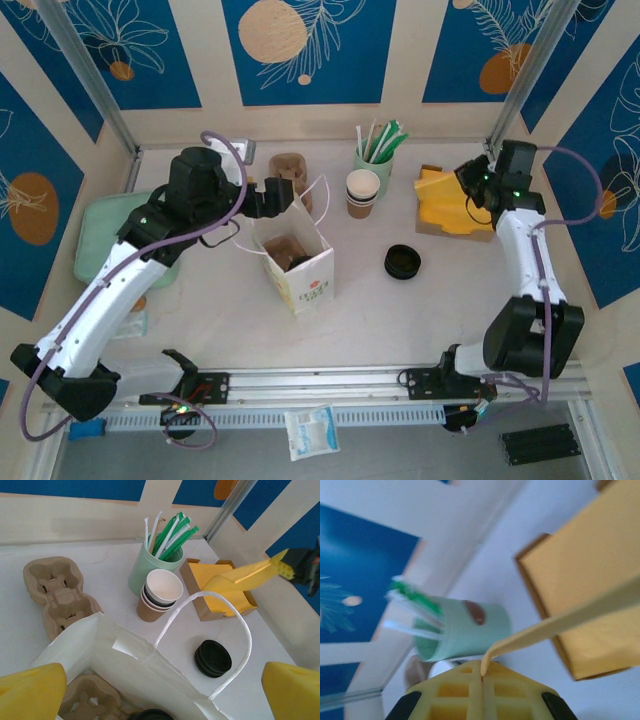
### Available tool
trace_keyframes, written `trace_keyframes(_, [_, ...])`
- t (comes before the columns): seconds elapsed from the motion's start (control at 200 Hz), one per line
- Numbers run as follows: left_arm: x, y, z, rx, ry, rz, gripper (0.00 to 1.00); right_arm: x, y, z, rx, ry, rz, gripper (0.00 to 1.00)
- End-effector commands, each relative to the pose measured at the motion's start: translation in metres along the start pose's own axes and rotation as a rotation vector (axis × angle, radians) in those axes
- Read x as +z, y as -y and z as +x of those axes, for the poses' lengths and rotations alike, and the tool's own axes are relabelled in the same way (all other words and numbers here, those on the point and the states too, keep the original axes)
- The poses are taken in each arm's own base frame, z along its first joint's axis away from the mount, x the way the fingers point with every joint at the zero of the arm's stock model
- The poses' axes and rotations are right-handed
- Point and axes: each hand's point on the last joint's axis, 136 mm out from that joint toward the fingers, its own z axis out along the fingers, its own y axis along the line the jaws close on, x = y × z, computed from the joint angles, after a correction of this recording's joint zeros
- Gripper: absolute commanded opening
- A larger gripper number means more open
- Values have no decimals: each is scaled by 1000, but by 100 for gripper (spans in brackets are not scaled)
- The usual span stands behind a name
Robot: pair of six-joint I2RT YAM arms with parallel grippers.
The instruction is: Pack the takeout coffee
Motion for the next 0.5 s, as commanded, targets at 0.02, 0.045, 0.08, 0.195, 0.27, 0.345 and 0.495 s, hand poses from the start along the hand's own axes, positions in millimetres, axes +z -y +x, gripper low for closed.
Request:
trace_keyframes(0.02, [-22,5,-14,5,53,-1,99,-48,-65,13,-136,-37,-171,0])
trace_keyframes(0.045, [-23,4,-15,3,56,-6,99,-56,-76,17,-155,-49,-206,0])
trace_keyframes(0.08, [-26,4,-16,4,62,-10,99,-68,-92,24,-180,-69,-254,0])
trace_keyframes(0.195, [-35,-1,-21,7,81,-45,99,-109,-145,47,-270,-128,-420,0])
trace_keyframes(0.27, [-41,-5,-27,16,97,-77,99,-136,-175,63,-326,-167,-516,0])
trace_keyframes(0.345, [-47,-9,-35,25,120,-119,99,-160,-202,80,-374,-213,-615,0])
trace_keyframes(0.495, [-64,-29,-60,50,189,-270,99,-199,-244,114,-458,-326,-782,0])
